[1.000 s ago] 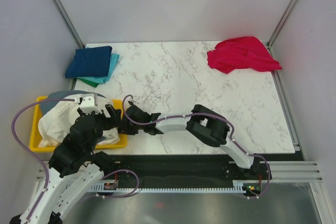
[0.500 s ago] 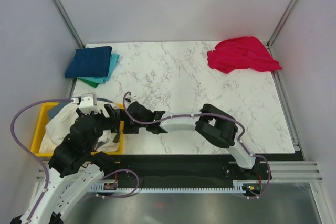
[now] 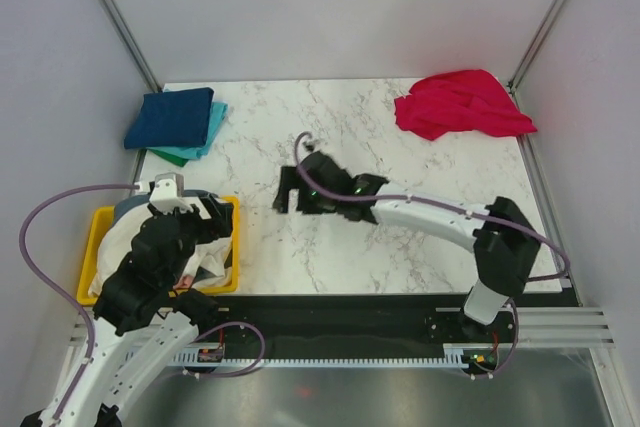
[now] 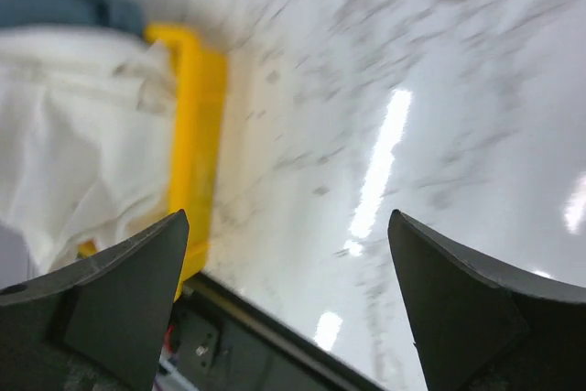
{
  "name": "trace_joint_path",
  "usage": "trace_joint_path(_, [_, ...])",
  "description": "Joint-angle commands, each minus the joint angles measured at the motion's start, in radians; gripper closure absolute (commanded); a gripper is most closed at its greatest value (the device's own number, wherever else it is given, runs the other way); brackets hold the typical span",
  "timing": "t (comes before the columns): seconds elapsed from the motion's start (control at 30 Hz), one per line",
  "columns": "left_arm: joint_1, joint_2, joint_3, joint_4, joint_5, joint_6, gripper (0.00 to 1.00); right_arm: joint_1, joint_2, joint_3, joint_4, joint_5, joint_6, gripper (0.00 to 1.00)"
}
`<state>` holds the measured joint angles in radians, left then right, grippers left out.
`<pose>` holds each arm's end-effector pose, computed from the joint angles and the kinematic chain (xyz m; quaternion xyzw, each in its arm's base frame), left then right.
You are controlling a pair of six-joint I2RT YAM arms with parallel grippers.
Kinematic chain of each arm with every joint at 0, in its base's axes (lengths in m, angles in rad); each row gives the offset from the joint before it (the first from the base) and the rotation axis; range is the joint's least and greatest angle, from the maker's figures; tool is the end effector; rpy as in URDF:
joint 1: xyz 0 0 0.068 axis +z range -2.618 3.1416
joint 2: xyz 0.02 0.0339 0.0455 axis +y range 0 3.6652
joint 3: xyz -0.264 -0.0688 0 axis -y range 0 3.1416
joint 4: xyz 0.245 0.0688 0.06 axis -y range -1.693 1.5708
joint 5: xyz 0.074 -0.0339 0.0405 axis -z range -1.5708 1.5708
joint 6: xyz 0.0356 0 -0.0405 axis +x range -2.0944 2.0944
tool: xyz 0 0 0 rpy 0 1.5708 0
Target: Fold and stack the t-shirts
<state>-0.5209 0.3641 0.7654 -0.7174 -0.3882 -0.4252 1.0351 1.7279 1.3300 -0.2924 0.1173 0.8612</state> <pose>0.0735 -0.0267 0.3252 -0.0751 0.7989 -0.1234 0.5839 0.2051 0.3373 0.2650 -0.0535 0.9018 0.3147 0.2912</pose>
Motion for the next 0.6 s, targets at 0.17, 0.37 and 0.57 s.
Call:
trace_joint_path(0.17, [0.016, 0.022, 0.006, -0.033, -0.055, 0.022, 0.14, -0.559, -0.041, 0.109, -0.190, 0.091, -0.296, 0.02])
trace_joint_path(0.37, [0.028, 0.036, 0.005, -0.027, -0.040, 0.028, 0.13, -0.814, 0.281, 0.391, -0.241, 0.076, -0.373, 0.06])
trace_joint_path(0.57, [0.073, 0.068, 0.003, -0.016, -0.005, 0.037, 0.13, -0.862, 0.645, 0.826, -0.390, 0.182, -0.441, 0.06])
